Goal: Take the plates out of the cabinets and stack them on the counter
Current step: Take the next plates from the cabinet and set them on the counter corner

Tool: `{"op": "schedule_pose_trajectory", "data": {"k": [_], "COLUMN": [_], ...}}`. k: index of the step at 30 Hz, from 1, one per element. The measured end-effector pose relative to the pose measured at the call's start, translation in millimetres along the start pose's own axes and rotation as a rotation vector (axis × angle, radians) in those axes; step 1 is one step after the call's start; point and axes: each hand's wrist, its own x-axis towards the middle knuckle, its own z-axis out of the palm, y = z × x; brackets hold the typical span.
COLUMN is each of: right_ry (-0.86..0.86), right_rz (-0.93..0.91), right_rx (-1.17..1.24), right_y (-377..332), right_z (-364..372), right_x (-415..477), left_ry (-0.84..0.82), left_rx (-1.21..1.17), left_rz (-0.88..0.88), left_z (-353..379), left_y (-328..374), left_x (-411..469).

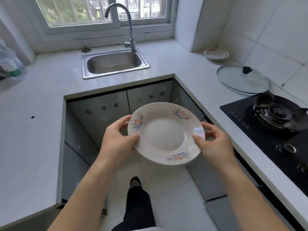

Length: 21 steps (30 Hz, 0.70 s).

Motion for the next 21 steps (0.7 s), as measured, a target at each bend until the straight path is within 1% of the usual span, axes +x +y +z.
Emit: {"op": "schedule_pose_trajectory", "data": {"k": [4, 10, 15, 21], "right_ry": [0.093, 0.155, 0.181, 0.23], "right_rz": [-0.012, -0.032, 0.02, 0.082], "right_rx": [0.026, 0.046, 0.054, 0.039], "right_y": [-28.6, -66.0, -70.8, -70.4], "right_z": [27.4, 65.3, 88.2, 84.7], "right_x": [77.6, 167.8, 218.7, 271.4], "left_ry": [-0.08, -0.186, -0.258, -0.327], "left_rx": [0.015, 0.055, 0.12, 0.151], "left_rz": [0.047, 0.113, 0.106, 0.052], "left_z": [12.1, 15.5, 25.6, 63.4], "left_y": [30.0, 76.9, 89.4, 97.1], "left_x": [99.4, 216.9, 283.1, 341.8]}}
